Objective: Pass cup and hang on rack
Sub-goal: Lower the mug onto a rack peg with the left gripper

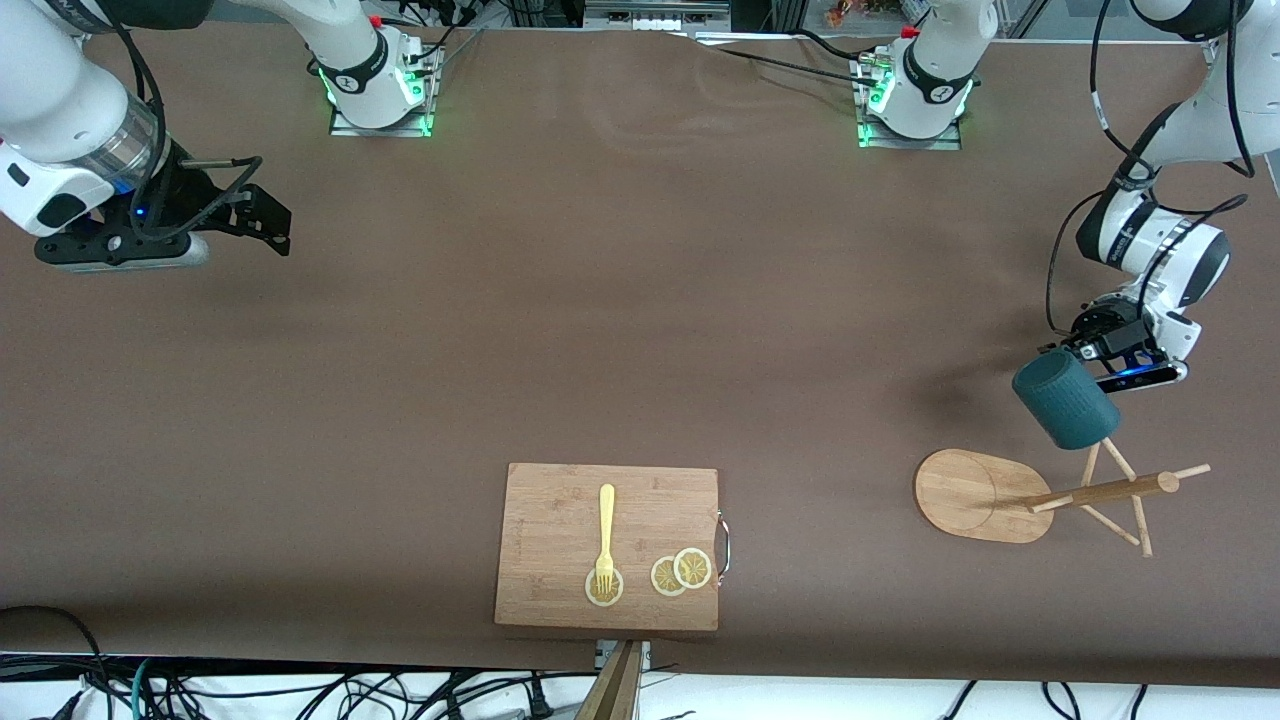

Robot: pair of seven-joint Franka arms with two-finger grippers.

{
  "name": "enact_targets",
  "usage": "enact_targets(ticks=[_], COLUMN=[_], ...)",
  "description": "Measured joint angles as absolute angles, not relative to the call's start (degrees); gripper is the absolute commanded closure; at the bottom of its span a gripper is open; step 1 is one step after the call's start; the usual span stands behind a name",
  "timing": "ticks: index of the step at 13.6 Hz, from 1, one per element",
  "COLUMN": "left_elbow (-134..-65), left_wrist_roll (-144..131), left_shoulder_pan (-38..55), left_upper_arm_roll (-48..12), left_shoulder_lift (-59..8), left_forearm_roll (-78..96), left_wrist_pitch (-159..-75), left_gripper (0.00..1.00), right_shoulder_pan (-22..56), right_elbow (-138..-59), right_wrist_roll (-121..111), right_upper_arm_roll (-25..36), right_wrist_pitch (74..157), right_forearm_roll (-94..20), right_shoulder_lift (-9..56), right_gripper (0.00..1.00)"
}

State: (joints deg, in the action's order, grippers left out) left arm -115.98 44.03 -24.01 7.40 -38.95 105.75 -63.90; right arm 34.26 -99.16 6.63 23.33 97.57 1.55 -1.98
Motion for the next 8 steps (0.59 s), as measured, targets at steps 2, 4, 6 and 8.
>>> enact_targets(ticks=[2, 4, 6, 8], left_elbow=[-114.0, -112.5, -111.4, -110.6], left_wrist_roll=[40.0, 38.8, 38.6, 36.8], left_shoulder_pan=[-24.3, -24.4, -24.6, -24.7], left_upper_arm_roll=[7.4, 7.4, 7.4, 7.4], left_shoulder_lift=[-39.4, -40.2, -41.1, -42.0], left_forearm_roll=[106.6, 106.9, 107.5, 108.9], left_wrist_pitch=[-64.5, -66.3, -68.2, -68.7], left_gripper=[1.0, 1.0, 0.99, 0.98], right_shoulder_pan=[34.3, 34.3, 34.3, 34.3], right_elbow=[-99.2, -99.2, -99.2, -99.2], right_wrist_roll=[6.6, 6.6, 6.6, 6.6], right_upper_arm_roll=[23.3, 23.3, 23.3, 23.3], right_wrist_pitch=[97.6, 97.6, 97.6, 97.6], right_forearm_roll=[1.6, 1.6, 1.6, 1.6], right_shoulder_lift=[-2.0, -2.0, -2.0, -2.0], right_gripper=[0.0, 0.0, 0.0, 0.0])
